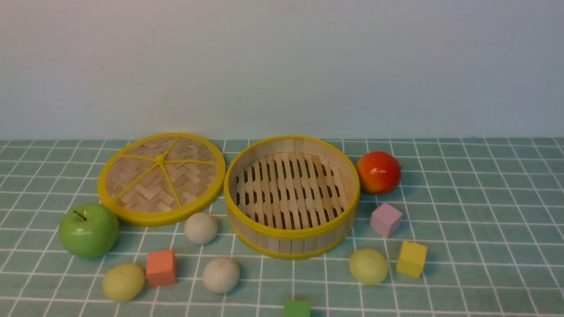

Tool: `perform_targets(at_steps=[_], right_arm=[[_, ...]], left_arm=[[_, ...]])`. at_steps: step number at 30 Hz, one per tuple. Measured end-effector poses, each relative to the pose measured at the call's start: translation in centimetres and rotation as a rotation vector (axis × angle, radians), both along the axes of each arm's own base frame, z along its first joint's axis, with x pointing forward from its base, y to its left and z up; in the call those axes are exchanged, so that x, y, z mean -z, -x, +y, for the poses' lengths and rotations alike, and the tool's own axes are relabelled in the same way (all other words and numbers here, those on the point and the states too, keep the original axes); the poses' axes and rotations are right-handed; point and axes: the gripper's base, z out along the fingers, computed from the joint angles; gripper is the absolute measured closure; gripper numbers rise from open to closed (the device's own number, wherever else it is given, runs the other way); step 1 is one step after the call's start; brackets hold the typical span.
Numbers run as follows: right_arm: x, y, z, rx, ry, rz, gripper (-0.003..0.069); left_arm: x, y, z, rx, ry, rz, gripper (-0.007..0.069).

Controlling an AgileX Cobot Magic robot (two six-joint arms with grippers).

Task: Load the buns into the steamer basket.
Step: Use the left arm to grab a steamed stuffed bun

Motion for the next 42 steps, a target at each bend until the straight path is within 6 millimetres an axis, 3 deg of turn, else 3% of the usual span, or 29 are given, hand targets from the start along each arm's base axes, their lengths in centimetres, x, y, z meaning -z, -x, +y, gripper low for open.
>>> perform_targets(at_steps=[42], right_arm=[[0.00,0.00,0.00,0.000,0.000,0.000,0.0421]], left_arm=[[-0.42,-0.13,-0.04,0.007,-0.007,-0.048,0.0386]])
